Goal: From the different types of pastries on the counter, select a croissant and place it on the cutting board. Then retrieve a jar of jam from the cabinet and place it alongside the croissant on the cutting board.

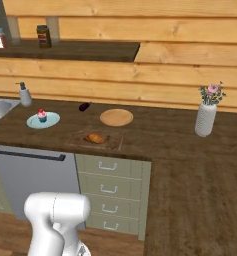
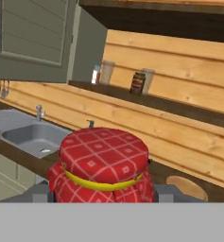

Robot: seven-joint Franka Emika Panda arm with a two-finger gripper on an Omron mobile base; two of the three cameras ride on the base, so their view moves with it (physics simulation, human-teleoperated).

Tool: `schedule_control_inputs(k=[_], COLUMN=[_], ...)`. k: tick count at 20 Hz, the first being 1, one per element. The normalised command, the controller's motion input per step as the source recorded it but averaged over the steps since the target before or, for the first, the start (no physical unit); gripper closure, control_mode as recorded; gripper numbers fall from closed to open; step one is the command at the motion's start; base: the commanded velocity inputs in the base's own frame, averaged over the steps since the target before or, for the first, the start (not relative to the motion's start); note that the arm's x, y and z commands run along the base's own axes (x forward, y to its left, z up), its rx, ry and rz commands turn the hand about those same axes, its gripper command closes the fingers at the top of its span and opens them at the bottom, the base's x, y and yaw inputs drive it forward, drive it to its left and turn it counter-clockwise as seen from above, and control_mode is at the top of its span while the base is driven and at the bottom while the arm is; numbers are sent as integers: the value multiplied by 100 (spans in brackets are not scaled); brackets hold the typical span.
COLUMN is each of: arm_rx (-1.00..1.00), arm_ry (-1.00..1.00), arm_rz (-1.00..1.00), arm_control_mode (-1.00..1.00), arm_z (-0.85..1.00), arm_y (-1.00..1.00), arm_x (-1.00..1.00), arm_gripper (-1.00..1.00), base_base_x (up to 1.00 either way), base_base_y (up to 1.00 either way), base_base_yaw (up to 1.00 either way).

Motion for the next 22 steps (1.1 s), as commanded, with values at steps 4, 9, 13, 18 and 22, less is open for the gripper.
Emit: schedule_control_inputs(k=[4, 9, 13, 18, 22], arm_rx=[0, 0, 0, 0, -1], arm_ry=[0, 0, 5, 7, 1], arm_rz=[0, -3, -14, -16, -1], arm_control_mode=[-100, -100, -100, -100, -100], arm_z=[0, -9, -35, -54, -18], arm_y=[0, -21, -43, -12, -8], arm_x=[-4, 29, 100, 88, 32], arm_gripper=[100, 100, 100, 100, 100], base_base_x=[-3, 0, 0, 0, 0], base_base_y=[0, 0, 0, 0, 0], base_base_yaw=[0, 0, 0, 0, 0])
